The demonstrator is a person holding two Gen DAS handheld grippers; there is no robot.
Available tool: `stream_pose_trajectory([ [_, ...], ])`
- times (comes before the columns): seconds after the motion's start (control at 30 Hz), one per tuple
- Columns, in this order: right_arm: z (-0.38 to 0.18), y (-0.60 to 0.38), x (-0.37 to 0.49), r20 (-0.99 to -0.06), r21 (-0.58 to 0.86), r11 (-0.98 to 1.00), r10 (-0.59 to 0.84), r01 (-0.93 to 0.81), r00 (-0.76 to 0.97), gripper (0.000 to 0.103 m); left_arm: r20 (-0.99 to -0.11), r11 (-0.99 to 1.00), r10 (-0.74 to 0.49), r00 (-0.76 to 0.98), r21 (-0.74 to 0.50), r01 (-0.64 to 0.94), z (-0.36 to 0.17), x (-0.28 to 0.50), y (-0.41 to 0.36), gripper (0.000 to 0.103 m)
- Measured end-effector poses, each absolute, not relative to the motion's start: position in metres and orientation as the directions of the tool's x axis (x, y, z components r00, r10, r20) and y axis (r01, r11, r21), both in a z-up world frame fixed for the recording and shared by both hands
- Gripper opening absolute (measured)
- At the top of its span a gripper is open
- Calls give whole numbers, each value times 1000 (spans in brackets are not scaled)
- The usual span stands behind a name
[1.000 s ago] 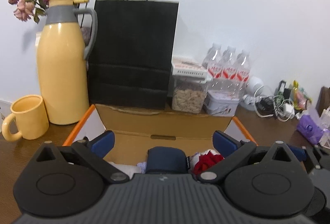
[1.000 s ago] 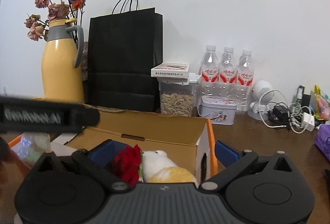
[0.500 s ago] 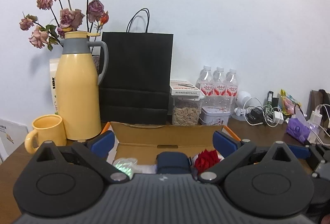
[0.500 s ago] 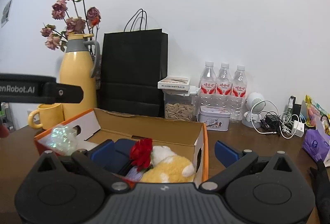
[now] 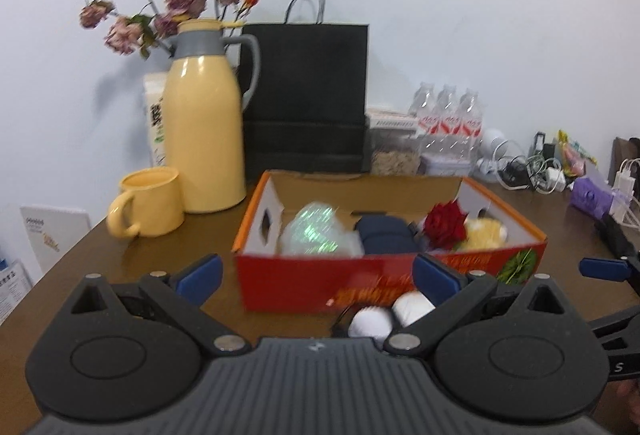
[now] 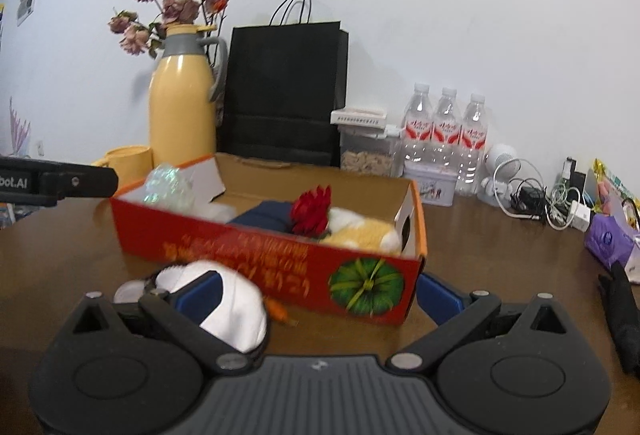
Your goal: Organize objects
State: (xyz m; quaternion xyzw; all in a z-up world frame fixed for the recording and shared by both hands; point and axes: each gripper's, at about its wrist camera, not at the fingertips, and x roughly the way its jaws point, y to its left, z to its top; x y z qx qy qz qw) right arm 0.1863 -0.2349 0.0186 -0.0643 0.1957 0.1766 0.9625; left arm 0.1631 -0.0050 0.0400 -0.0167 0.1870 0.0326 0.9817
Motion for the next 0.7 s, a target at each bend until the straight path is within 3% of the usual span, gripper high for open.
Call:
stream_pose_trajectory([
  [0.7, 0, -206, 135, -481, -58, 890, 372, -453, 793, 103, -489, 997, 62, 870, -13, -79, 11, 111, 17, 103],
])
